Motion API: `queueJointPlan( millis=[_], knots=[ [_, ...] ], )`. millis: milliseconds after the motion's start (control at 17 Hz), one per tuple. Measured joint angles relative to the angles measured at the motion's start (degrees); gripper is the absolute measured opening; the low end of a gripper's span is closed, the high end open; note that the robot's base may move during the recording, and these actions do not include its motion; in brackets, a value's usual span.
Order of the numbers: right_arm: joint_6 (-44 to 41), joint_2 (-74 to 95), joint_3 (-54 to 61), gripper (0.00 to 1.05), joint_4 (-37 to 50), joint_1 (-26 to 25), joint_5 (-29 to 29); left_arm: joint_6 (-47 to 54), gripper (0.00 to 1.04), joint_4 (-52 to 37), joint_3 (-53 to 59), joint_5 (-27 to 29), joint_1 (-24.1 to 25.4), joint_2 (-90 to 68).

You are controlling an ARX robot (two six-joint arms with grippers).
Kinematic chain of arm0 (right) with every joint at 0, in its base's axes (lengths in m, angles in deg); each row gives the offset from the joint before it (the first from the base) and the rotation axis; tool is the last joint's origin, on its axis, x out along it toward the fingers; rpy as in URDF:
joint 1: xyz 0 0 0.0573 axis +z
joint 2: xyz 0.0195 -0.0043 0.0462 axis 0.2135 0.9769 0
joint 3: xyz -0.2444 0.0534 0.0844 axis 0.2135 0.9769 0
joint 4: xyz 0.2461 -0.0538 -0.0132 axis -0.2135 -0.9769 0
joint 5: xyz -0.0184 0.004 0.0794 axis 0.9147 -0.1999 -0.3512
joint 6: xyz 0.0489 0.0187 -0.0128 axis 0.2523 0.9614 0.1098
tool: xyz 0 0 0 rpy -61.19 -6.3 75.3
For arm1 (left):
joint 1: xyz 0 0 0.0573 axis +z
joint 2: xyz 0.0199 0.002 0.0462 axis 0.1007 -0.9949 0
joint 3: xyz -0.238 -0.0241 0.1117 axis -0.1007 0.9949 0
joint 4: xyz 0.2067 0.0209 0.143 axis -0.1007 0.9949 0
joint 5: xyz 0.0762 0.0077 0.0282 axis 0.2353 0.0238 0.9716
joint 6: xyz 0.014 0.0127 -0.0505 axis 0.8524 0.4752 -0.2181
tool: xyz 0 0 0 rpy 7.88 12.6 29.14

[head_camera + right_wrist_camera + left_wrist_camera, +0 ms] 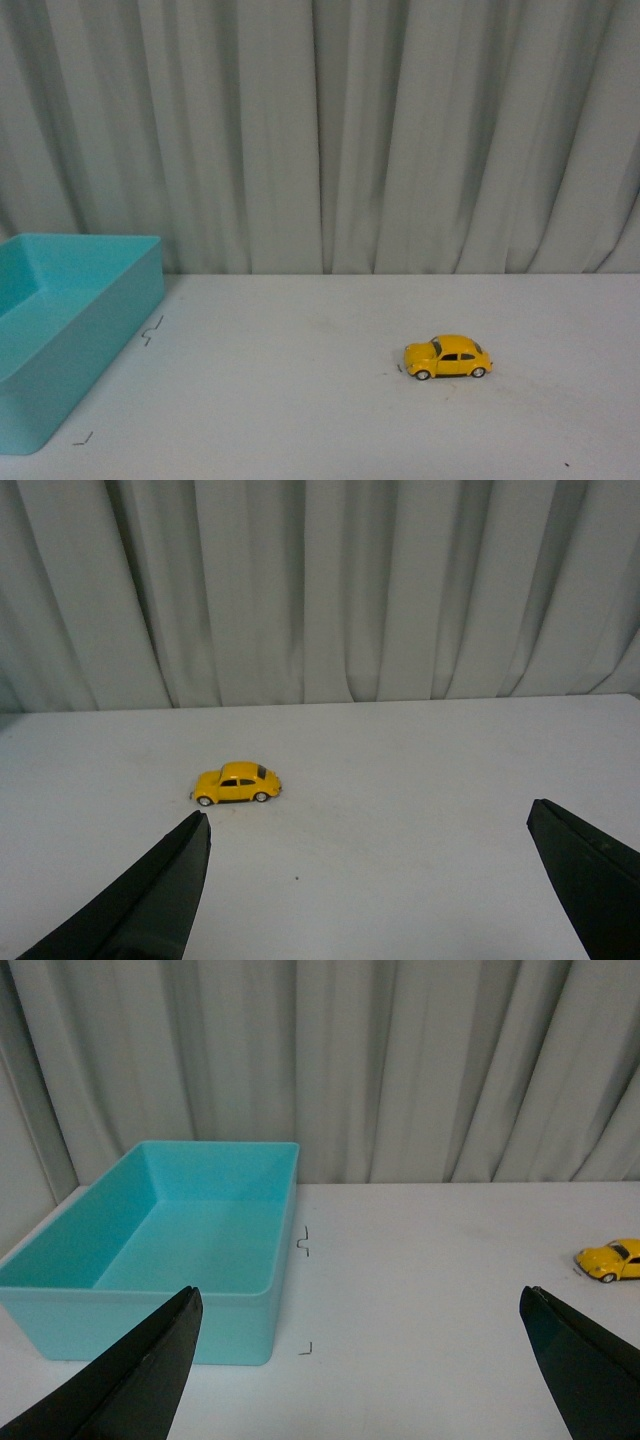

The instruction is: Wind up and store yellow beetle toy

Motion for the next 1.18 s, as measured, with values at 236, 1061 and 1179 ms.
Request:
queueJointPlan(
  millis=[236,1061,1179],
  knots=[
    [0.00,0.00,0.00,0.98,0.00,0.00,0.00,0.00,0.98,0.00,0.00,0.00,0.00,0.00],
    [0.00,0.00,0.00,0.98,0.00,0.00,0.00,0.00,0.98,0.00,0.00,0.00,0.00,0.00],
    [0.00,0.00,0.00,0.98,0.00,0.00,0.00,0.00,0.98,0.00,0.00,0.00,0.00,0.00]
  ],
)
